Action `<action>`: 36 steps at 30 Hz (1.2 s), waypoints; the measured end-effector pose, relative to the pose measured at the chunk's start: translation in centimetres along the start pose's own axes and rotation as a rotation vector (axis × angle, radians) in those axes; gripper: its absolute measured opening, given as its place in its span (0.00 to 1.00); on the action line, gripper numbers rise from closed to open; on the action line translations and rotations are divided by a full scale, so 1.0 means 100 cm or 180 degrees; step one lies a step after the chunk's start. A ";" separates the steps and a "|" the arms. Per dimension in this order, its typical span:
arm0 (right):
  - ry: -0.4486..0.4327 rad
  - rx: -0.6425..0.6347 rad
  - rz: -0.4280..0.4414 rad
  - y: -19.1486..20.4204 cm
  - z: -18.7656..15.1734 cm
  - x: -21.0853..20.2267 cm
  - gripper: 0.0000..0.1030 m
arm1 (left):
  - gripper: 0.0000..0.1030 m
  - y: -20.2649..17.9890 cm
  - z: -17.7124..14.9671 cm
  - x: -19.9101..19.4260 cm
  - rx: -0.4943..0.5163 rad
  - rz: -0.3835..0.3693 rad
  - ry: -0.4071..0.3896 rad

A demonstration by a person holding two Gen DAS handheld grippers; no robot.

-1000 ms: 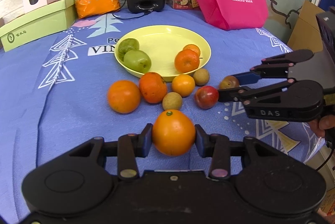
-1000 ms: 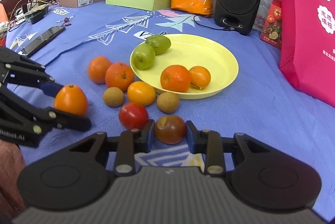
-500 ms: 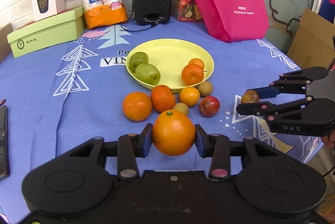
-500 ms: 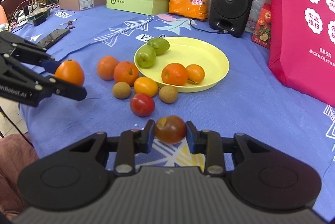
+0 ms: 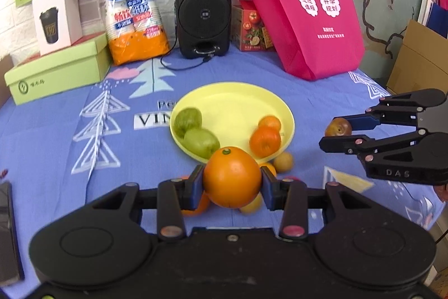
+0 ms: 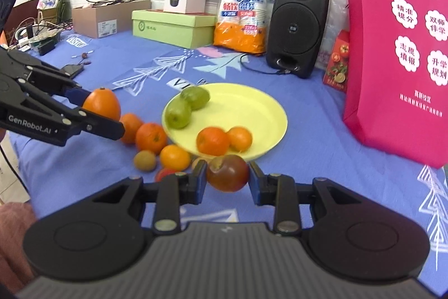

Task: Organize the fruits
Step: 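Place the orange on the plate with the left tool while the right places the plum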

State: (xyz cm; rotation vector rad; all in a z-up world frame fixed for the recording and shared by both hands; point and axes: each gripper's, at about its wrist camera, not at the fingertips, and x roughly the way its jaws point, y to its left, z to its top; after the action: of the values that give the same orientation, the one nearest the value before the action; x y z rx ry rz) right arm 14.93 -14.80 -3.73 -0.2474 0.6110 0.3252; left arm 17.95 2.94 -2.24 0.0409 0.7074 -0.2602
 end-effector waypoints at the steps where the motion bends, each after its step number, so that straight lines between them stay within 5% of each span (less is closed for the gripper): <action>1: 0.0001 -0.0008 -0.0009 -0.002 0.003 0.004 0.30 | 0.39 0.001 0.005 0.005 0.0004 -0.0010 0.0002; 22: 0.0117 0.0262 0.0026 -0.047 0.048 0.104 0.30 | 0.40 0.018 0.063 0.129 -0.0094 0.0004 0.0352; 28: 0.0127 0.0263 0.0004 -0.050 0.051 0.107 0.37 | 0.65 0.021 0.062 0.120 -0.0073 0.0076 0.0267; 36: -0.0042 0.0373 -0.0136 -0.052 0.040 0.064 0.50 | 0.78 0.025 0.050 0.068 -0.0069 0.0438 -0.0010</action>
State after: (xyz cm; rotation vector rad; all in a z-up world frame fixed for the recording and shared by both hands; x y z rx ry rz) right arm 23.85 -16.86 -3.68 -0.1453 0.6086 0.2488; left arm 26.73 3.19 -3.00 0.0683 0.7010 -0.1208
